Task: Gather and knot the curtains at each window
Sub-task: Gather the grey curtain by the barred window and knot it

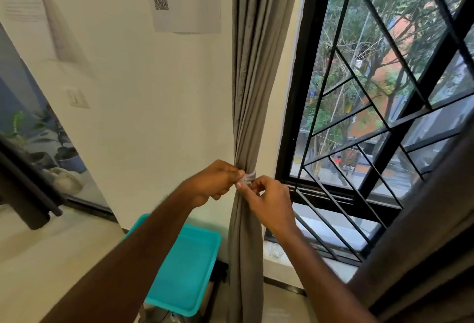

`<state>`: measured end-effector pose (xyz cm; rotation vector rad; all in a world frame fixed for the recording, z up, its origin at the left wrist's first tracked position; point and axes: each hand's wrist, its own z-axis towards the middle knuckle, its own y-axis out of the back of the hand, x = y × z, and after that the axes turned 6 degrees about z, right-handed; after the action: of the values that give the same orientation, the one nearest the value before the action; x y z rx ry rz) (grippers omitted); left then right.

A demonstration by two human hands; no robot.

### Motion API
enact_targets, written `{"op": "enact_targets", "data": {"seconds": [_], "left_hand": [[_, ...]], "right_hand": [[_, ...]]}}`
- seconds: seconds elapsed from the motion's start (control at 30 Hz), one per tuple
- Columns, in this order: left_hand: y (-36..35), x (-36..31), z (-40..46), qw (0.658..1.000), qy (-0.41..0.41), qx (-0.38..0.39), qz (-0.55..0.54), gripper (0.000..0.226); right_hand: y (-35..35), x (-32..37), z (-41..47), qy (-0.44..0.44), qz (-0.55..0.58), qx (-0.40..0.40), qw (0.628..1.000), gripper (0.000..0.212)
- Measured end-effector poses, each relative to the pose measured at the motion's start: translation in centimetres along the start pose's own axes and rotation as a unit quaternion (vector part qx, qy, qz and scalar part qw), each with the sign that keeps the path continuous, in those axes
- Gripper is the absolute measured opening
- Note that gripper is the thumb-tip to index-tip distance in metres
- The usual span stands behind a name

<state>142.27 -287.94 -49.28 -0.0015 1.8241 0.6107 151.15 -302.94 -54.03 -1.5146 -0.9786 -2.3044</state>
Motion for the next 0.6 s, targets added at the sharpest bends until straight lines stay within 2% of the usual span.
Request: {"op": "enact_targets", "data": {"seconds": [0.1, 0.2, 0.33, 0.43, 0.5, 0.6], "left_hand": [[0.1, 0.0, 0.4, 1.0, 0.011, 0.003, 0.005, 0.031], [0.1, -0.2, 0.4, 0.999, -0.001, -0.01, 0.043, 0.035], [-0.8, 0.6, 0.1, 0.996, -0.047, -0.076, 0.022, 0.025], [-2.0, 2.2, -0.5, 0.99, -0.115, -0.046, -0.07, 0.019], [-2.6, 3.4, -0.9, 0.974, -0.151, -0.015, -0.166, 0.03], [-3.3, 4.5, -0.8, 0.963, -0.167, -0.031, -0.209, 0.03]], "right_hand": [[0.2, 0.6, -0.1, -0.047, 0.015, 0.028, 0.998, 0.032], [0.5, 0.6, 0.0, -0.051, 0.133, 0.083, 0.986, 0.025], [0.8, -0.4, 0.1, -0.09, 0.174, 0.148, 0.969, 0.034], [0.9, -1.0, 0.5, -0.089, 0.182, 0.135, 0.97, 0.035], [1.2, -1.1, 0.7, -0.083, 0.195, 0.133, 0.968, 0.035], [1.4, -1.3, 1.1, -0.077, 0.199, 0.15, 0.966, 0.034]]}}
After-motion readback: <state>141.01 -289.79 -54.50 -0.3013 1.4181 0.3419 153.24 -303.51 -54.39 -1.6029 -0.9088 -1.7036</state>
